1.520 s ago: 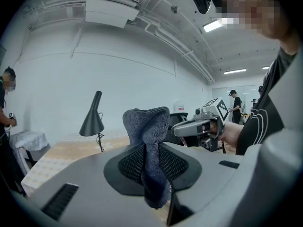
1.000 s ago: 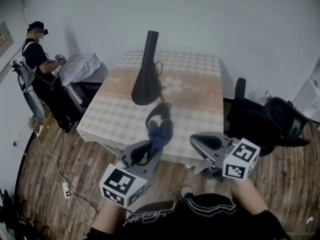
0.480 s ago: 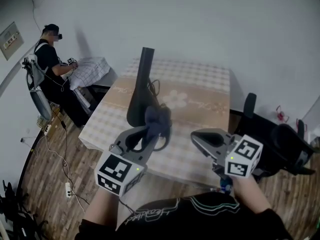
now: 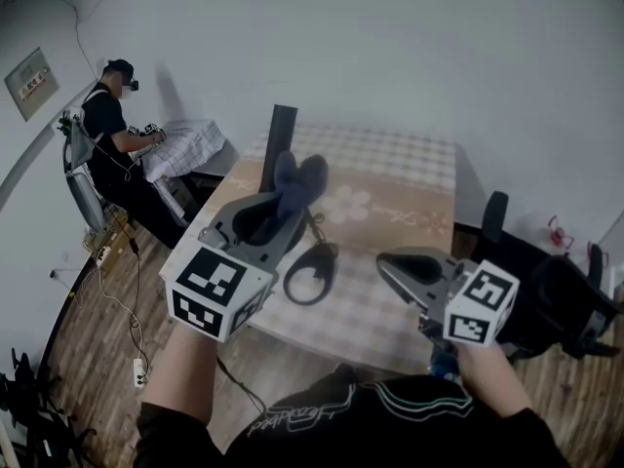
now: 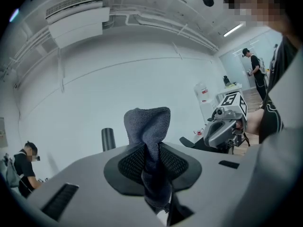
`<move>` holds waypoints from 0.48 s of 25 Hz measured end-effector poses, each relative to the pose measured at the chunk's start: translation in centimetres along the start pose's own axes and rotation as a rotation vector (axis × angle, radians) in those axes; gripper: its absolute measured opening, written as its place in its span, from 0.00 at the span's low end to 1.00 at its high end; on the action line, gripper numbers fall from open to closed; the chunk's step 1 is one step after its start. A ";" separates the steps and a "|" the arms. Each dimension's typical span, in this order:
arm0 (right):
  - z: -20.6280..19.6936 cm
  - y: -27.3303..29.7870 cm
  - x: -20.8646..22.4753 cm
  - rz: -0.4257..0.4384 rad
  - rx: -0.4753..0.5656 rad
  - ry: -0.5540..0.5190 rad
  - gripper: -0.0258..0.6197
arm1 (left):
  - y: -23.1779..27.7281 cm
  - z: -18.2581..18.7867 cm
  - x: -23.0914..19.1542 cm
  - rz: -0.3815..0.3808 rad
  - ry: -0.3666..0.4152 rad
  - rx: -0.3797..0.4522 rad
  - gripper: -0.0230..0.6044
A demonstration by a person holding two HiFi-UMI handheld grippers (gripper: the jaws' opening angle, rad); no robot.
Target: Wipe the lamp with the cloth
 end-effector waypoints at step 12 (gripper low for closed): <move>1.1 -1.3 2.7 -0.056 -0.042 -0.056 0.06 | 5.2 3.2 -4.1 0.089 0.224 -0.012 0.15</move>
Point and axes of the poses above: the fingertips, and each gripper's own axes: y forward along the fingers, x to its right, z out of its top, the point moved 4 cm from there along -y, backward along the fingers, and after that the axes turned 12 degrees about z, right-handed, at the moved point
